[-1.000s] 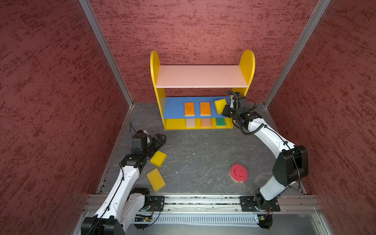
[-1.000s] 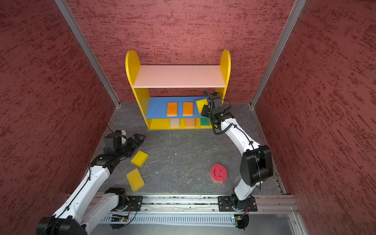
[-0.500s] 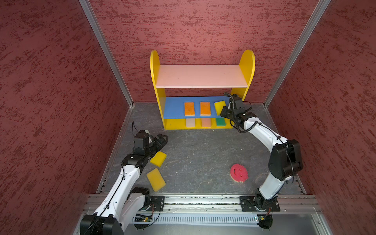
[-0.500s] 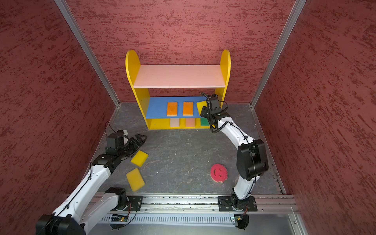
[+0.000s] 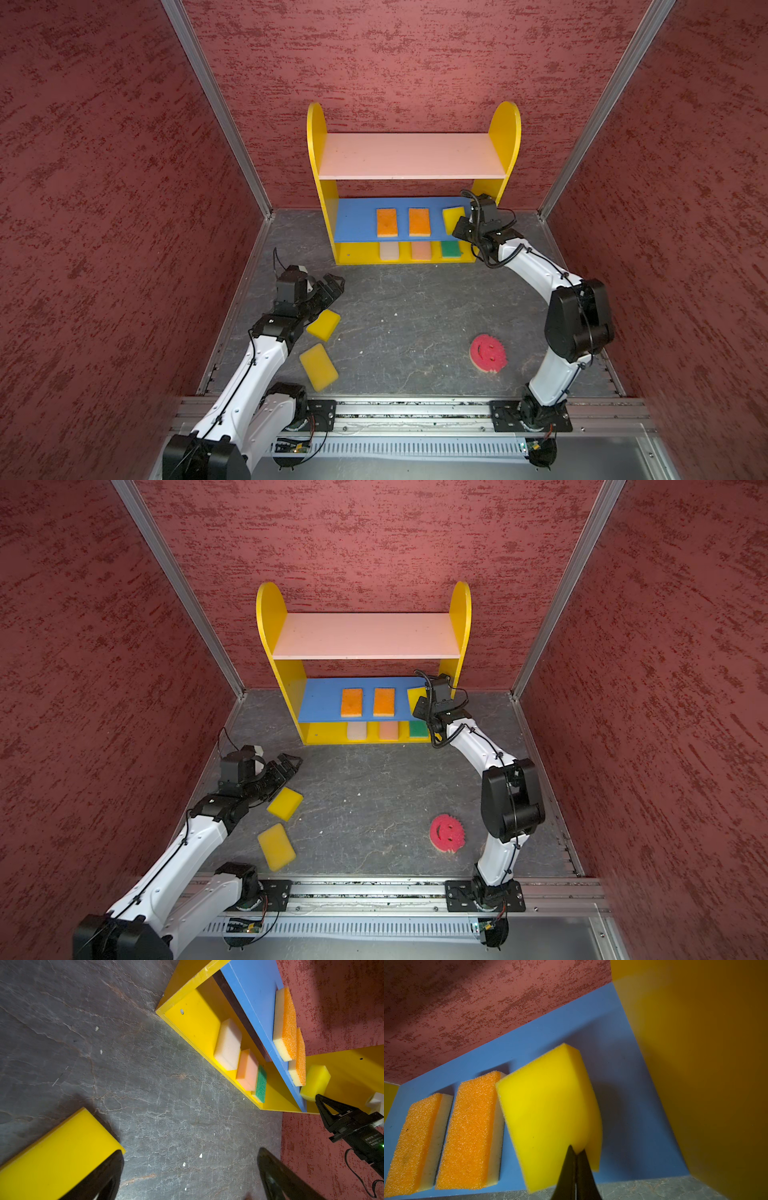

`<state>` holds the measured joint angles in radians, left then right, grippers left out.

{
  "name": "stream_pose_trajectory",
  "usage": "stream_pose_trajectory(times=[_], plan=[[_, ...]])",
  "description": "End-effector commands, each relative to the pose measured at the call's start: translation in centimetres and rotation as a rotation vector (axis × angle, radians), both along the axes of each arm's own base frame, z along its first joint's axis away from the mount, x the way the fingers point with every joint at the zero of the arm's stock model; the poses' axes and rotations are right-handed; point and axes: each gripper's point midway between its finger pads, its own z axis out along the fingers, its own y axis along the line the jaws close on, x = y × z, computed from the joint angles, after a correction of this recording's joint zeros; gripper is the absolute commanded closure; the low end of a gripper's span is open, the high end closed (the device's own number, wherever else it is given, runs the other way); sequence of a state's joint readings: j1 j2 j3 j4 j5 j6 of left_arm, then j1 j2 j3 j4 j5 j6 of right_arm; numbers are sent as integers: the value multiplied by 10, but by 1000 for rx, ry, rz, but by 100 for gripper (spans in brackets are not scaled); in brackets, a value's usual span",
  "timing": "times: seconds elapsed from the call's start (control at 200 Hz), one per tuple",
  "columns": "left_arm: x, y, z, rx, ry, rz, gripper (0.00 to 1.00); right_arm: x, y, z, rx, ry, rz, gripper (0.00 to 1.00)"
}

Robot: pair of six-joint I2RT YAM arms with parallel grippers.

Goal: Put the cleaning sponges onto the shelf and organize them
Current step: 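Carry the yellow sponge onto the blue board beside the orange sponges, then lower the yellow sponge upright on the board and open the right gripper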

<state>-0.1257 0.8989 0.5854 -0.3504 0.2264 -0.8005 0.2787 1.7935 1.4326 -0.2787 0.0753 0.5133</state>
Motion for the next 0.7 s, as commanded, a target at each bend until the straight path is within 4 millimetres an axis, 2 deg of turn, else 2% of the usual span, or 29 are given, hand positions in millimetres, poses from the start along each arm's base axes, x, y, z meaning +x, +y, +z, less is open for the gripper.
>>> stream_pose_trajectory(times=[0.0,0.25,0.696], plan=[[5,0,11,3,-27,8,0,5,4,-1,20,-2,5,96],[6,-2,11,5,-27,7,0,7,4,-2,39,3,-2,93],[4,-3,10,13,-25,5,0,3,-2,1,27,-2,-33,74]])
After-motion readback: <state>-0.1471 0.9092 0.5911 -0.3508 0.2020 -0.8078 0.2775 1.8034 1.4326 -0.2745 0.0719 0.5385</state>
